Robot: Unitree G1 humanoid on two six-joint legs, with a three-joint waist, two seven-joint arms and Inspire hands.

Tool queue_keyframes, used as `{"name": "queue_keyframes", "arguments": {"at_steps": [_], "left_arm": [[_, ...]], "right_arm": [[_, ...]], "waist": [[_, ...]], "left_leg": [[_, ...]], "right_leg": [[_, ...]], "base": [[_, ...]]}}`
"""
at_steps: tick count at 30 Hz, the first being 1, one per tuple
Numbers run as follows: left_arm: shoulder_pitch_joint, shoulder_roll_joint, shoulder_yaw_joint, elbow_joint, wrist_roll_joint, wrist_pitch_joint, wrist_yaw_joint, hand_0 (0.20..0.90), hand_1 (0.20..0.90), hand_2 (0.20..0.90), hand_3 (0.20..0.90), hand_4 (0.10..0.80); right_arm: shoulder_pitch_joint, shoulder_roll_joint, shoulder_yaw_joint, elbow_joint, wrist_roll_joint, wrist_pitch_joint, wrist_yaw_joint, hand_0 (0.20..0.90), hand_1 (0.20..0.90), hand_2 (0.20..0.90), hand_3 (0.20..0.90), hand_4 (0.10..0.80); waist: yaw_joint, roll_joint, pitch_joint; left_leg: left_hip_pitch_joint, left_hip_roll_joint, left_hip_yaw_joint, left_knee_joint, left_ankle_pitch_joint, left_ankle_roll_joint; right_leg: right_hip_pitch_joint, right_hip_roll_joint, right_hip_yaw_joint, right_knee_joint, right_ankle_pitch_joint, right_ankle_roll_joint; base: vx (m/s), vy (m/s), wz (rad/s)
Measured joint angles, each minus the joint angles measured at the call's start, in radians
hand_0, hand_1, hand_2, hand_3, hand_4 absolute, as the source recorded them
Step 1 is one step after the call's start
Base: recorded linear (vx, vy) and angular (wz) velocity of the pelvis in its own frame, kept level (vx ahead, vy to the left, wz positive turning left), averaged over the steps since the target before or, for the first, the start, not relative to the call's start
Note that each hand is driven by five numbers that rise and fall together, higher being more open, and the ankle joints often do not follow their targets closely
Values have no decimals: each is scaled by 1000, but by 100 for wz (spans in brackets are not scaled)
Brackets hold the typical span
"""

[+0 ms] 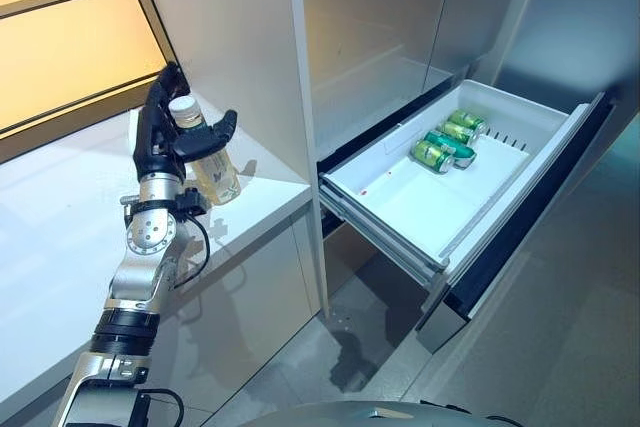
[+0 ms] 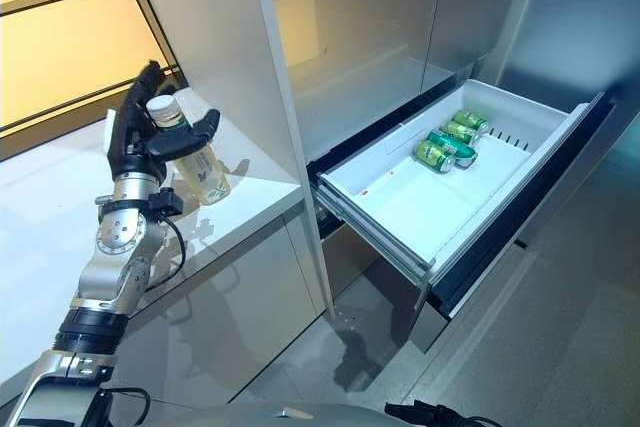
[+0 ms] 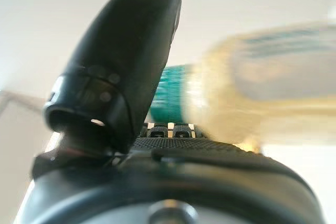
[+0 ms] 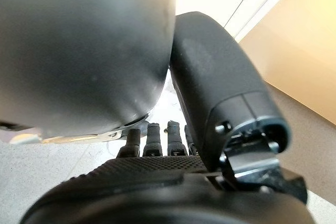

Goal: Put drinks into fridge and close the fridge

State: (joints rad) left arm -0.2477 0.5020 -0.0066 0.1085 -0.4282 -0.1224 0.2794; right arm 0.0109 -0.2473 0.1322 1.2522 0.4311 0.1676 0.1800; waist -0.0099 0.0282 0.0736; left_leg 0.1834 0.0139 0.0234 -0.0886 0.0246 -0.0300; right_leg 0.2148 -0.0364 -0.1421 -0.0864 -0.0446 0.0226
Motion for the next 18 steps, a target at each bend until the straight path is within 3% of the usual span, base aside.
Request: {"name": "queue_keyframes", "arguments": {"at_steps": [18], "left_arm": [[-2,0,-8,25,66,-1,52,900,900,900,900,800]], "right_arm": [[-4,0,0,-5,-2,6,0,900,900,900,900,800]], "waist": [[-15,1,0]], "left_leg": [[4,1,3,0,0,0]], "right_leg": [[1,1,5,2,0,0]], "base": [[0,0,0]]}}
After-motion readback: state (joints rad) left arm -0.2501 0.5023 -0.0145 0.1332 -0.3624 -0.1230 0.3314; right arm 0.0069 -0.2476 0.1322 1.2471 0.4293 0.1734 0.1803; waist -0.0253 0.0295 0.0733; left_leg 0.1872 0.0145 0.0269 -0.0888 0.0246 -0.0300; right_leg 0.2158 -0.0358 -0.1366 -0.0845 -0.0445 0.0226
